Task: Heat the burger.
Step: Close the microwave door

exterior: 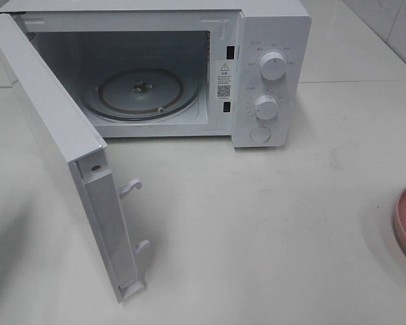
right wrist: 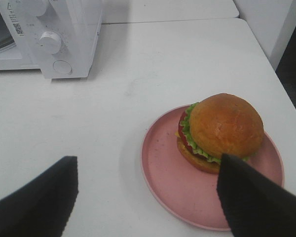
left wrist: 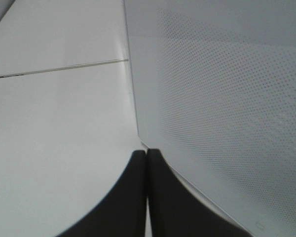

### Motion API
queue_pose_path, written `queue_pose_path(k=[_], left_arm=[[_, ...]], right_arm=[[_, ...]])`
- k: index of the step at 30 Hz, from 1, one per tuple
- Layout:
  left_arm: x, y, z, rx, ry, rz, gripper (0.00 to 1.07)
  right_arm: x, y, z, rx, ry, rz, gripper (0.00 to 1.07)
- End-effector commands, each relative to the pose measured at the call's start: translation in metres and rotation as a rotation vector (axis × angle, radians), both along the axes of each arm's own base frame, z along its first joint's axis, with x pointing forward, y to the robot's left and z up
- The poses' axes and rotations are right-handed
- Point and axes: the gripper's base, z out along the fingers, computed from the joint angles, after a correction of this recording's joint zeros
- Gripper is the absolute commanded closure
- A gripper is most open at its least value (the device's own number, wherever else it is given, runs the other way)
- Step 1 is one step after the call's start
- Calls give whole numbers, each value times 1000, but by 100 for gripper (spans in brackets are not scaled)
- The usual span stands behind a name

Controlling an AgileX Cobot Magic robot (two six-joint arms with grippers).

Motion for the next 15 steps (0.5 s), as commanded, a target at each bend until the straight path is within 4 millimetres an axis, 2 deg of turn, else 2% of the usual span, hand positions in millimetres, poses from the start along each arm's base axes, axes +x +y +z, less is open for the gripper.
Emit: queue_pose_path(k=[1, 7, 15], left_arm=[[5, -5, 2, -26, -28, -34, 107], [9, -16, -6, -53, -27, -102, 107], [14, -41, -15, -57, -23, -217, 107]], right_arm=[[-4, 0, -1, -9, -26, -2, 32], [-4, 0, -1, -9, -26, -2, 32], [-4, 0, -1, -9, -26, -2, 32]])
